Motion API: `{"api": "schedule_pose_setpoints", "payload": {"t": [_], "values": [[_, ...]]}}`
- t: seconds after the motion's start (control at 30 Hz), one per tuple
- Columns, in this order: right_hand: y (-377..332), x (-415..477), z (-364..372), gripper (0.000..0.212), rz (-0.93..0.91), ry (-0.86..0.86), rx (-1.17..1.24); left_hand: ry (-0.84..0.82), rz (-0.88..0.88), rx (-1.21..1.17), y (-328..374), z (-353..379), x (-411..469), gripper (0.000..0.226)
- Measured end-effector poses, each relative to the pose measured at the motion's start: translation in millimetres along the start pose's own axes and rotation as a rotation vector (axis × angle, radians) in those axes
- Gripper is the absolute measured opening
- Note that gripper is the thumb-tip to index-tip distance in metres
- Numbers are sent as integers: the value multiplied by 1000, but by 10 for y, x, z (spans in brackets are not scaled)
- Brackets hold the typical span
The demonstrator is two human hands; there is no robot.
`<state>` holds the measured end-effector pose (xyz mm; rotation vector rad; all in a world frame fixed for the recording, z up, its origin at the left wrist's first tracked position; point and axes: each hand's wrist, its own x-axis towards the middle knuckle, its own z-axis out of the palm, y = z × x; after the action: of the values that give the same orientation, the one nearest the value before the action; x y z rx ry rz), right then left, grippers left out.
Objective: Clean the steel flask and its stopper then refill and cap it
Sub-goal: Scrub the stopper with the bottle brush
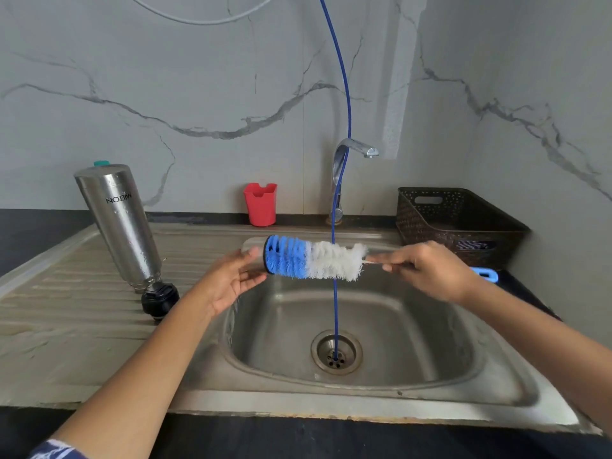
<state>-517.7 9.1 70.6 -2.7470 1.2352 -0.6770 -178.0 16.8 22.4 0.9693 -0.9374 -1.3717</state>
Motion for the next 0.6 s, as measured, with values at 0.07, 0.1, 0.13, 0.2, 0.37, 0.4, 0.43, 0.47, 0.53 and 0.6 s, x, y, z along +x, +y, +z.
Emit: {"api": "schedule_pose_setpoints", "payload": {"t": [0.07, 0.1, 0.13, 0.2, 0.37, 0.4, 0.43, 0.47, 0.53, 0.6], "values": [[-31, -80, 44, 44, -249, 232, -476, 153, -103, 131, -5, 51, 11, 48], [-52, -99, 36, 46, -351, 290, -651, 192, -156, 184, -4, 53, 26, 48], [-58, -97, 21, 46, -438, 331, -771, 200, -206, 219, -10, 54, 35, 51], [-30, -82, 1, 45, -500, 374, -829, 179, -244, 254, -20, 36, 34, 54], [-67, 36, -3, 30, 107, -197, 299, 7, -12, 35, -6, -84, 0, 75], [-62, 38, -36, 27, 246, -275, 611, -48, 44, 8, -1, -112, 5, 84], [-33, 26, -41, 26, 301, -290, 738, -86, 78, -4, 0, -134, 14, 90], [-29, 7, -17, 27, 280, -257, 719, -88, 86, 5, 2, -131, 21, 93], [-38, -52, 59, 33, 24, -32, 149, 0, 29, 72, 11, -65, 12, 88], [-51, -104, 117, 42, -217, 236, -433, 123, -68, 191, 10, -8, 7, 64]]}}
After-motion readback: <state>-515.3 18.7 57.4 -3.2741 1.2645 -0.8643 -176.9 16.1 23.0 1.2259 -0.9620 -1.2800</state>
